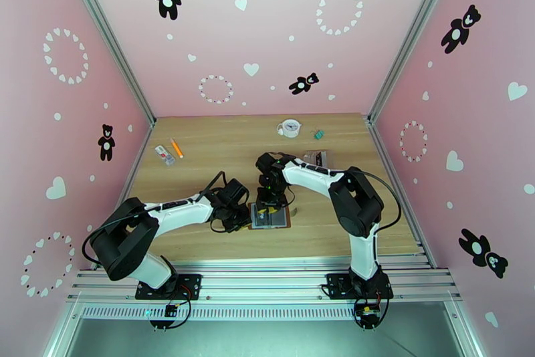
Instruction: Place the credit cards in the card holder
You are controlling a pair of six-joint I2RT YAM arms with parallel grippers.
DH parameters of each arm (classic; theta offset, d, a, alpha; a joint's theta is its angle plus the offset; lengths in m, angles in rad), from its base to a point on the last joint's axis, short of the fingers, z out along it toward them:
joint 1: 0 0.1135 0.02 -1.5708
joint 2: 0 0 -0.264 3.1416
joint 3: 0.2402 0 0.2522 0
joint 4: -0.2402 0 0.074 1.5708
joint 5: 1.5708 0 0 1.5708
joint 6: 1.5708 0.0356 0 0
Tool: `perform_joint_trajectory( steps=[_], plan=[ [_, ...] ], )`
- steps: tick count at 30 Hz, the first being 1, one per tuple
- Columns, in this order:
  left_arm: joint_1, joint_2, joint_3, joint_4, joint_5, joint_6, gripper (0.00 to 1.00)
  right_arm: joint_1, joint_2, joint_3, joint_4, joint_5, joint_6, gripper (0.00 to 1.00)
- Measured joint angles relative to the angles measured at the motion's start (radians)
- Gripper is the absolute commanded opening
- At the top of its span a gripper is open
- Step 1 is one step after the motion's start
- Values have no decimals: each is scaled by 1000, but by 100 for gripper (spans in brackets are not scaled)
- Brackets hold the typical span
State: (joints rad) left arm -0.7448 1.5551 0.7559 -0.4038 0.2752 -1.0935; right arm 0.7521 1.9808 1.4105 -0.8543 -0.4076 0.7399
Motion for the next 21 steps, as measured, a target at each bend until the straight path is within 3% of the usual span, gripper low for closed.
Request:
perform_joint_trajectory(
  steps=[21],
  plan=[
    [-2,3,0,0,0,0,7,1,7,-37,-7,24,14,35]
  ],
)
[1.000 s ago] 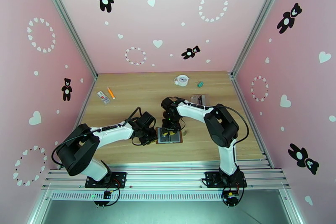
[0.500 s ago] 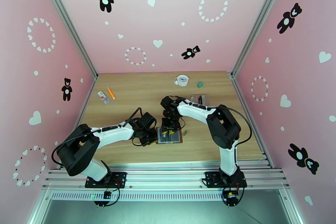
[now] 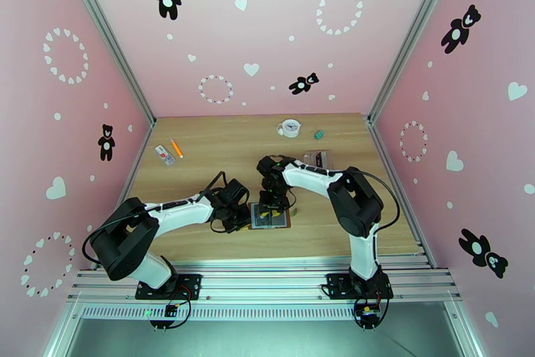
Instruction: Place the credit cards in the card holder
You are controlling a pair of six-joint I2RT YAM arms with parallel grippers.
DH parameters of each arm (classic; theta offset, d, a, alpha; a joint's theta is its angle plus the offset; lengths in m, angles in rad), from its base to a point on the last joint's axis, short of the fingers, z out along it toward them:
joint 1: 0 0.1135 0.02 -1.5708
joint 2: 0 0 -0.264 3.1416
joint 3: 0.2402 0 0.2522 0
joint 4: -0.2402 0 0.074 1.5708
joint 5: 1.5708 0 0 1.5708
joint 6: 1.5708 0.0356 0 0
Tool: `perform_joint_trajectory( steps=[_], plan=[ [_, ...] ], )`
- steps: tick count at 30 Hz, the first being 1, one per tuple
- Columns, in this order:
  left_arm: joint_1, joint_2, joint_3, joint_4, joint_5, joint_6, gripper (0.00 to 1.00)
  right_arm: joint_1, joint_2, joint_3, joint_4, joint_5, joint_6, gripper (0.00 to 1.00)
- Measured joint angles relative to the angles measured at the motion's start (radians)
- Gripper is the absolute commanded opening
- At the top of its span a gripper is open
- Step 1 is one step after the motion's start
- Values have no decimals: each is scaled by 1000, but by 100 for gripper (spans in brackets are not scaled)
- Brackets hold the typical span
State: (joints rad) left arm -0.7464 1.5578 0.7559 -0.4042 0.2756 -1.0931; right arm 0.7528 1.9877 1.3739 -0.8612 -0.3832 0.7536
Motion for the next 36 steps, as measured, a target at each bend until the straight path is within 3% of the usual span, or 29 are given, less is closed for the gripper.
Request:
perform_joint_trajectory(
  steps=[24,36],
  plan=[
    [0,15,0,-1,0,0,7,6,31,8,29,-60,21,35],
    [0,15,0,0,0,0,7,23,35,43,-20,-2,-3,35]
  ],
)
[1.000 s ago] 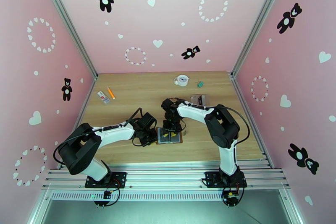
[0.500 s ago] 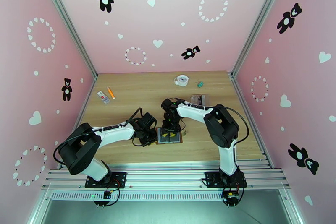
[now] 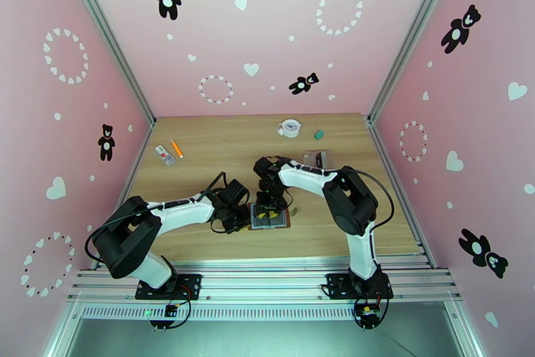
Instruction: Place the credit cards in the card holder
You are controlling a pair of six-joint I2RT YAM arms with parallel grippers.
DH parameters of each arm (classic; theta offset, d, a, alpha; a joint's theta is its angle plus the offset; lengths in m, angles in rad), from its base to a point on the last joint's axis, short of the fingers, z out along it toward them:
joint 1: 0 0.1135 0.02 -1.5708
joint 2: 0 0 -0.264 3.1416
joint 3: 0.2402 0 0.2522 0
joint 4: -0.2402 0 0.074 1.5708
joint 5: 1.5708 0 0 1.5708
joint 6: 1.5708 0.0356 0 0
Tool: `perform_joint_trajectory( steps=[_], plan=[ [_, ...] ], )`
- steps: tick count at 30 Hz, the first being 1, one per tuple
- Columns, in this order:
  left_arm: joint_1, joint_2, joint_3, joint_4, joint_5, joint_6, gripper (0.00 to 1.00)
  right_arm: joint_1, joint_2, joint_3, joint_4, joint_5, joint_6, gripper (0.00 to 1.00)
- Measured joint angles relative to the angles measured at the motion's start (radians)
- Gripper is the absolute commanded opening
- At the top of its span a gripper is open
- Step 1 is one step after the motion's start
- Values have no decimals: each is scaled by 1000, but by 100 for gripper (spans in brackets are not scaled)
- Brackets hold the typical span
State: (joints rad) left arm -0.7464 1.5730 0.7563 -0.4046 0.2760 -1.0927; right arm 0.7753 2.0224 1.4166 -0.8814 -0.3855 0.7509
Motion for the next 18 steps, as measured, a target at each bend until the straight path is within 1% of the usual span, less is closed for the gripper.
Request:
perform_joint_trajectory(
  steps=[4,8,13,18],
  plan=[
    [0,0,0,0,0,0,7,2,0,1,-11,21,-3,37],
    [0,0,0,0,0,0,7,2,0,2,-12,19,-3,36],
    [0,-3,7,-22,-6,9,10,2,0,2,-10,19,-3,36],
    [-2,-55,68,-99,-41,30,11,-2,-2,2,0,21,-4,30]
  ],
)
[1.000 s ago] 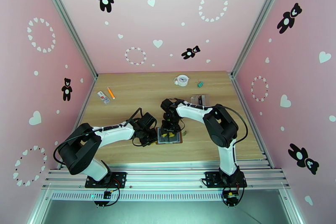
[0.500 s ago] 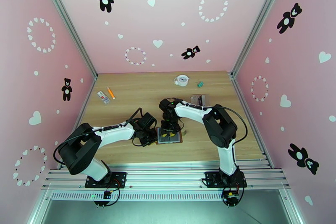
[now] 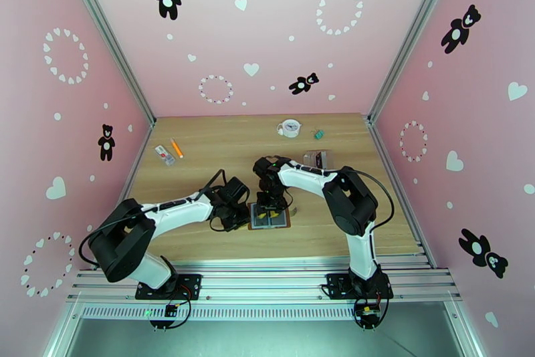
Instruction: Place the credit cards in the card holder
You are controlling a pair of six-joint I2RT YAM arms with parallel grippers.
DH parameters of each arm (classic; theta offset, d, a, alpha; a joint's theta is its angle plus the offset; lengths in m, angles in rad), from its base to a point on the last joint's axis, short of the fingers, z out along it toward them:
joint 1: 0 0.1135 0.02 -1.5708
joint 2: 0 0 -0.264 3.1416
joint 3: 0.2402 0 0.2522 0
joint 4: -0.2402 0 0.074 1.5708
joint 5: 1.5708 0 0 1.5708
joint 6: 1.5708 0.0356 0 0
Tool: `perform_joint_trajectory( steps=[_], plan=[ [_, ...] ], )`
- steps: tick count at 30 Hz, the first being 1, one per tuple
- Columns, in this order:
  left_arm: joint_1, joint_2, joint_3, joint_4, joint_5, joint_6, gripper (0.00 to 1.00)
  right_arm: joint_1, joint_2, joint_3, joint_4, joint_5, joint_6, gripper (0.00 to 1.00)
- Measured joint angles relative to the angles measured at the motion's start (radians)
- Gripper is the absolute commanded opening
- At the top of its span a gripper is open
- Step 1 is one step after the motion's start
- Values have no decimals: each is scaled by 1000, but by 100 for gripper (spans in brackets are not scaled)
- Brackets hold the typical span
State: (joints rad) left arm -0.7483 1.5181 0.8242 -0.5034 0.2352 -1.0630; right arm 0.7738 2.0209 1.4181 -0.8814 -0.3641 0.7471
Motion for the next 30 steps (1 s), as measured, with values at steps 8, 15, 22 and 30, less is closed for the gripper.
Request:
perform_joint_trajectory(
  steps=[8,15,22,30],
  plan=[
    [0,-31,44,-23,-16,15,11,-10,-6,0,16,5,-7,14],
    [0,-26,44,-36,-19,16,11,-16,-6,0,18,4,-7,8],
    [0,-19,44,-35,-19,15,11,-19,-6,-10,27,4,-14,3],
    [0,-9,44,-26,-19,13,14,-23,2,-29,42,1,-23,0]
  ],
)
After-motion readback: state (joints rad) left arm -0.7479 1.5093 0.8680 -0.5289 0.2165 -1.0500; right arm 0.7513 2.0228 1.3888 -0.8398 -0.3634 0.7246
